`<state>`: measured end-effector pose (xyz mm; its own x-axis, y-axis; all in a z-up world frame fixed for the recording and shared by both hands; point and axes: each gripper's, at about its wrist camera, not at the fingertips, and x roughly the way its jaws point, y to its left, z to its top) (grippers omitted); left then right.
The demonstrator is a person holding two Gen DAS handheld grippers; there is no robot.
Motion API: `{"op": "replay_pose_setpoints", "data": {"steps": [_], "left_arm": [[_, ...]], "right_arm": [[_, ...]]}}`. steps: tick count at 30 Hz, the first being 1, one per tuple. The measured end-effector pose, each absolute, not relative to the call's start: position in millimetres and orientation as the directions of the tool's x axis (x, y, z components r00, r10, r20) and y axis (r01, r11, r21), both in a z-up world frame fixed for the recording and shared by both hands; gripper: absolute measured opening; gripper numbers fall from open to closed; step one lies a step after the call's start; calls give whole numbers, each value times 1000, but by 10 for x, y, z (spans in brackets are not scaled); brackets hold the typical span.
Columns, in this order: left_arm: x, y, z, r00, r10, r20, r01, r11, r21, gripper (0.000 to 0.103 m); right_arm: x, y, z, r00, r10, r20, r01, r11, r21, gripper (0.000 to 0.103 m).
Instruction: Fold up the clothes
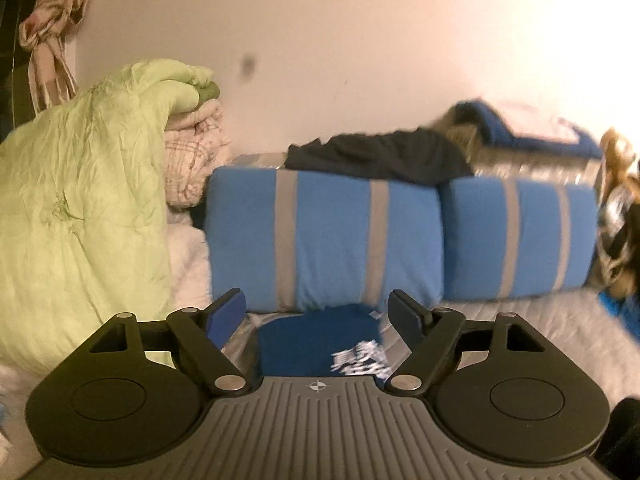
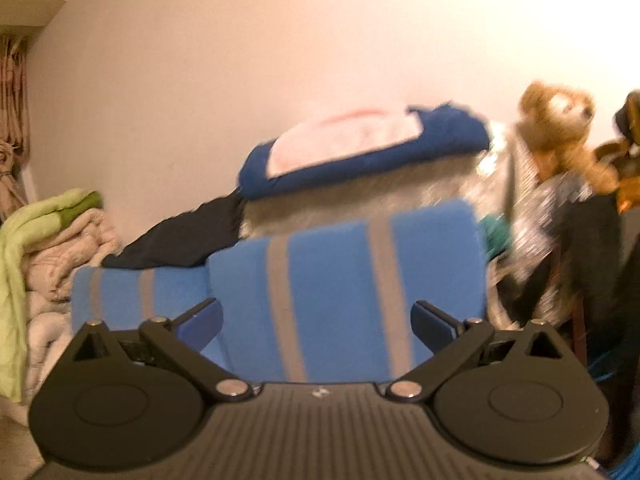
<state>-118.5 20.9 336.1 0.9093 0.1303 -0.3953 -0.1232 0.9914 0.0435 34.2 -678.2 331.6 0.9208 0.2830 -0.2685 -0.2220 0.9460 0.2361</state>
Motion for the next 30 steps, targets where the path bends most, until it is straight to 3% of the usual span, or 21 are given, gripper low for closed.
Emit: {"op": "replay_pose_setpoints", "data": {"steps": [5,9,20,30], "left_arm": [[-1372,-76,3284,906,220,-363,-196,975,102,78],[-1561,-280,3111,919,180,-350,-156,983,95,79],[-1645,-293,2598,856,101,-506,-93,995,42,79],[-1375,-28,1853,757,85,-648,-141,989,-35,78]], "right_arm": [[77,-7289,3472,950,181,-256,-134,973,189,103],[-154,-7649,3393,947,162,-277,-112,976,188,103],[-764,-7967,2835,891,164,-423,-159,986,47,103],[-757,-7720,2039,815,220,-536,-227,972,55,103]]}}
